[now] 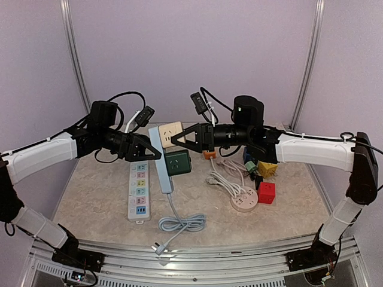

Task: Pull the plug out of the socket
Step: Remove the plug from the socket.

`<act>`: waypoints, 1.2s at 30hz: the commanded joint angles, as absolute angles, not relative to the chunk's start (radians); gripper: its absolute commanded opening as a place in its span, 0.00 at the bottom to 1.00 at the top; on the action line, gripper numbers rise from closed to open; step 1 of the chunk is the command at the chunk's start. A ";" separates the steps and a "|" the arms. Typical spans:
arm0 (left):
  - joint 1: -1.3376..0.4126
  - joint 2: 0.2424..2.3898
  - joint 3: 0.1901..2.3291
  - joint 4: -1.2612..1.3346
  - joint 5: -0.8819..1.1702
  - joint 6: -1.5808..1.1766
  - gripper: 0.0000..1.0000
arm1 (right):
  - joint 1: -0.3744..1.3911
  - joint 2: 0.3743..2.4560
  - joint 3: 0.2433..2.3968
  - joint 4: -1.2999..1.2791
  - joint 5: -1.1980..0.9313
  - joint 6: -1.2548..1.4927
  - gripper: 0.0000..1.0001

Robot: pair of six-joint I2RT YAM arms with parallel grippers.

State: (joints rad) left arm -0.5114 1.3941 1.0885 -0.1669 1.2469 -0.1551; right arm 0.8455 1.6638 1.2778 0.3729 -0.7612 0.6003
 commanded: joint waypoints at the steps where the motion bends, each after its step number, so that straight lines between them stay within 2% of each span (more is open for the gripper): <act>1: -0.537 1.371 1.149 -0.206 1.320 -0.103 0.00 | 0.806 1.630 1.279 0.345 -0.734 0.577 0.00; 24: -0.503 1.397 1.137 -0.161 1.214 -0.172 0.00 | 0.818 1.575 1.267 0.192 -0.572 0.470 0.00; 29: -0.505 1.397 1.132 -0.152 1.255 -0.168 0.00 | 0.818 1.573 1.263 0.202 -0.600 0.469 0.00; 36: -0.517 1.392 1.135 -0.159 1.342 -0.146 0.00 | 0.818 1.547 1.248 0.292 -0.752 0.478 0.00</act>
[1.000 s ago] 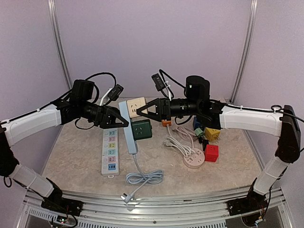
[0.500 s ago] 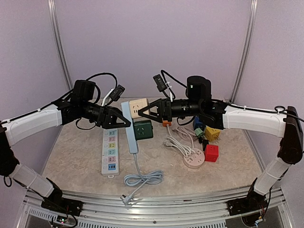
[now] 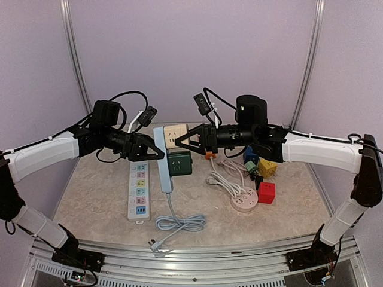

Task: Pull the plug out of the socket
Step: Remove the plug from the socket.

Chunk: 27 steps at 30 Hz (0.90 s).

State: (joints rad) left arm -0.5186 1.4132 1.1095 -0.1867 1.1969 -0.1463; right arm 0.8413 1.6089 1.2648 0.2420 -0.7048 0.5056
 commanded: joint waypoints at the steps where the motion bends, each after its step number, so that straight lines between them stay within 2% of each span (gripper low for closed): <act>1: -0.518 1.392 1.135 -0.160 1.347 -0.142 0.00 | 0.818 1.543 1.246 0.291 -0.764 0.475 0.00; 14: -0.522 1.391 1.143 -0.187 1.291 -0.124 0.00 | 0.818 1.537 1.264 0.230 -0.729 0.449 0.00; 27: -0.503 1.407 1.161 -0.238 1.153 -0.123 0.00 | 0.818 1.555 1.309 0.101 -0.584 0.440 0.00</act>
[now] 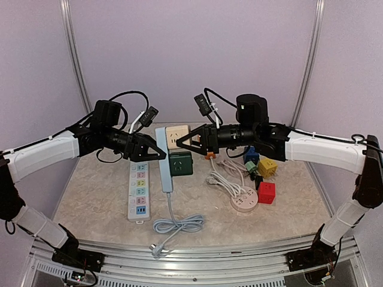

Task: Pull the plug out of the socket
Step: Remove the plug from the socket.

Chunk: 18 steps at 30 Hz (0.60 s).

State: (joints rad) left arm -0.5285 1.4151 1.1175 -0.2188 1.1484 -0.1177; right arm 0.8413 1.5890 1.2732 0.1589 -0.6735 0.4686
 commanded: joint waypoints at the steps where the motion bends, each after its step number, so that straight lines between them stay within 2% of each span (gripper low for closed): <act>1: -0.502 1.405 1.161 -0.238 1.152 -0.123 0.00 | 0.819 1.555 1.310 0.098 -0.581 0.440 0.00; 8: -0.501 1.405 1.161 -0.237 1.187 -0.120 0.00 | 0.818 1.557 1.307 0.106 -0.600 0.437 0.00; 18: -0.512 1.388 1.162 -0.242 1.288 -0.091 0.00 | 0.818 1.547 1.285 0.191 -0.774 0.435 0.00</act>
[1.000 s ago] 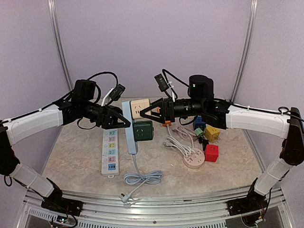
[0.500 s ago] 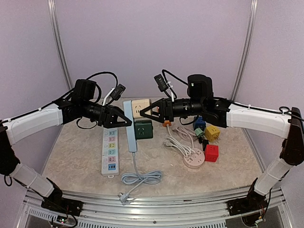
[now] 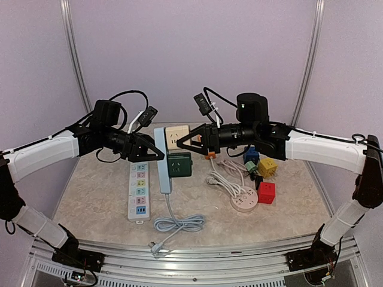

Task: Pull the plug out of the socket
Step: Remove the plug from the socket.

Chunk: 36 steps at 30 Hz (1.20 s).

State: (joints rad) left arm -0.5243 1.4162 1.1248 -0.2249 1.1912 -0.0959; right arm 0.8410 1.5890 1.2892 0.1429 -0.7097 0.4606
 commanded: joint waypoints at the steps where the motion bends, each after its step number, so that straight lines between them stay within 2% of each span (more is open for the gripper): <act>1: -0.512 1.387 1.163 -0.245 1.288 -0.089 0.00 | 0.817 1.546 1.285 0.190 -0.777 0.433 0.00; 9: -0.515 1.388 1.165 -0.251 1.285 -0.085 0.00 | 0.818 1.545 1.287 0.178 -0.767 0.431 0.00; 22: -0.493 1.390 1.174 -0.281 1.175 -0.081 0.00 | 0.803 1.548 1.332 0.031 -0.594 0.416 0.00; 36: -0.493 1.388 1.171 -0.267 1.239 -0.080 0.00 | 0.802 1.552 1.313 0.086 -0.677 0.413 0.00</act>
